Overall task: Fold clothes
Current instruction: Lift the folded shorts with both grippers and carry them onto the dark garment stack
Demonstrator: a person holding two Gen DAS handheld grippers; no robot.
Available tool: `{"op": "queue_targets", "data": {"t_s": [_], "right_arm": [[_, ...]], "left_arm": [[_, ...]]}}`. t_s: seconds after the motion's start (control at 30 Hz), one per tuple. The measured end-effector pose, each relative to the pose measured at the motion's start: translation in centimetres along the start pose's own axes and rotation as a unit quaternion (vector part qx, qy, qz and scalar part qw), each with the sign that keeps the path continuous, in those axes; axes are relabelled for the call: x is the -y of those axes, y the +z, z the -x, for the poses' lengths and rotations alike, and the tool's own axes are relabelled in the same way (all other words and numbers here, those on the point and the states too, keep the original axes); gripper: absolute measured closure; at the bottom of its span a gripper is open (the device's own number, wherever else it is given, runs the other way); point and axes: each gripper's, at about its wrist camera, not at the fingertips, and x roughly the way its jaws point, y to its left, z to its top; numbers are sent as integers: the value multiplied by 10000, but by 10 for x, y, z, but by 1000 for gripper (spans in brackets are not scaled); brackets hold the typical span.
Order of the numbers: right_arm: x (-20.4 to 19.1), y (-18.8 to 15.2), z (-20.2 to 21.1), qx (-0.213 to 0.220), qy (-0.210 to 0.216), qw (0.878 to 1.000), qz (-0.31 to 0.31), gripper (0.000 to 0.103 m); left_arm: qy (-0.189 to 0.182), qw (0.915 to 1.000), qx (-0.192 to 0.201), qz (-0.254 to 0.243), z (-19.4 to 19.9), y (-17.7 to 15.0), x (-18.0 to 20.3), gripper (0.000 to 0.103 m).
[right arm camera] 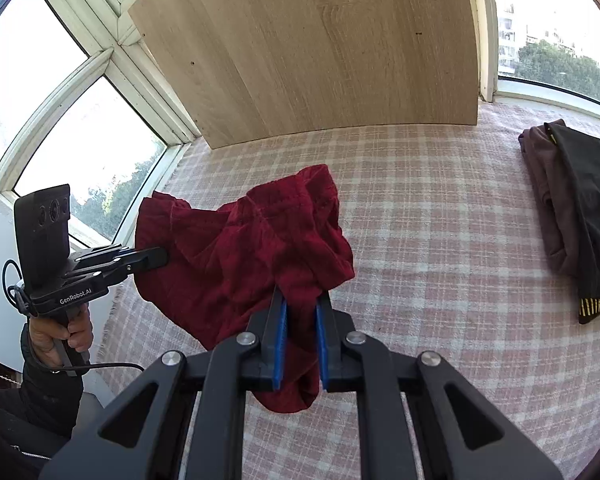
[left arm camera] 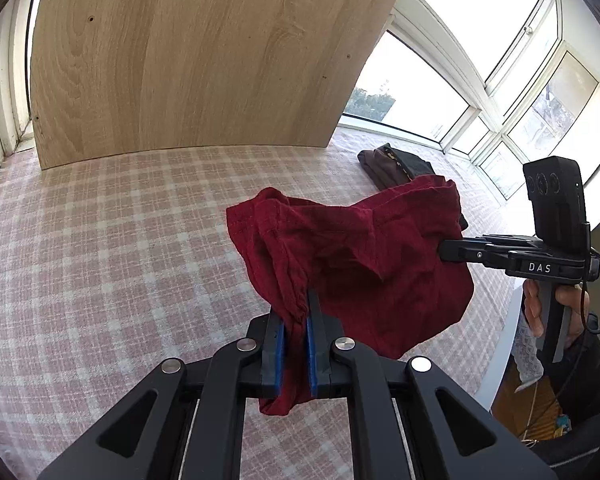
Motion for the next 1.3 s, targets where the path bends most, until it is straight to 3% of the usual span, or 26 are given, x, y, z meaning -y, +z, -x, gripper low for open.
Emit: {"op": "queue_targets", "data": {"t_s": [0.2,0.37,0.7,1.0,1.3], "right_arm": [[54,-8,50,211,-329,9992,-22,91],[124,-10,90,268,-545,9980,149,91],[253,27,144,182,-989,9930,623,91],[337,80,121,32,-1205,9905,663,91],[398,90,57,-599,-1216,9891,570,91]], "left_arm": [[56,9995,104,-299,-36,19,80,95],[218,9987,235,-391,-88,41,159,95],[459,9977,417,-288,-177,98,275,95],[659,9972,258,-257,-254,153,292,95],[738,9967,-329,25,-336,155,271,95]]}}
